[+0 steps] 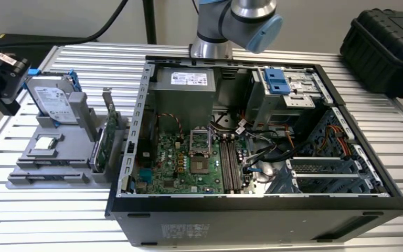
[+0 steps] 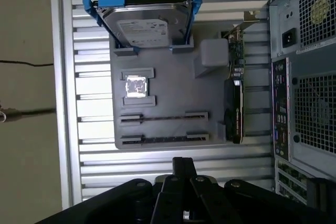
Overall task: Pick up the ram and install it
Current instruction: 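Pick up the ram and move it above insertion slot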
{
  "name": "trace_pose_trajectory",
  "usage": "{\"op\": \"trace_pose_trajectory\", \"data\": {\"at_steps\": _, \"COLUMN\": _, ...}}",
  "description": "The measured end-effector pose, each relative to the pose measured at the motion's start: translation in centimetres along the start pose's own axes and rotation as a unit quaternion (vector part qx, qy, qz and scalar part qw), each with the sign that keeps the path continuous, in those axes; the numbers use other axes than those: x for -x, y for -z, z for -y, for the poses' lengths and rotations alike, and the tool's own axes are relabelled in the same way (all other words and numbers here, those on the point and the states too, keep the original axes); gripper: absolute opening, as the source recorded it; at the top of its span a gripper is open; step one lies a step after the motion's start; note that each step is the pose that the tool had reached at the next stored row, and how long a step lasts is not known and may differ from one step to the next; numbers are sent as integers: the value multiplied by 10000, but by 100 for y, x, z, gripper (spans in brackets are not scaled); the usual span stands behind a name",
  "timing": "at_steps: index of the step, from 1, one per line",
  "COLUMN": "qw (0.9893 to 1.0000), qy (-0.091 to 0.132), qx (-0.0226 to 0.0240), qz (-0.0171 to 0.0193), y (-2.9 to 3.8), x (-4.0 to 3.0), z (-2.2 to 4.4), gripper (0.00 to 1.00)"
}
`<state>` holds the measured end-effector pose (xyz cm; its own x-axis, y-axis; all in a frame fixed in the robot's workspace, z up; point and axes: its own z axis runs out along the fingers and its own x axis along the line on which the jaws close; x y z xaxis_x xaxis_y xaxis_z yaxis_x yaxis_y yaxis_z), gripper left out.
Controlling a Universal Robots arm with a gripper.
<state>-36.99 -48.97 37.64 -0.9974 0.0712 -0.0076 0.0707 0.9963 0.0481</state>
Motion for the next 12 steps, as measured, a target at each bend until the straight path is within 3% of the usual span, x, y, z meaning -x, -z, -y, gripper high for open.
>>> {"op": "trace_pose_trajectory", "data": {"at_steps": 12, "qw": 9991, "qy": -429, "qx": -3, "qz": 21, "y": -3, "x": 0, "z": 0, "gripper": 0}}
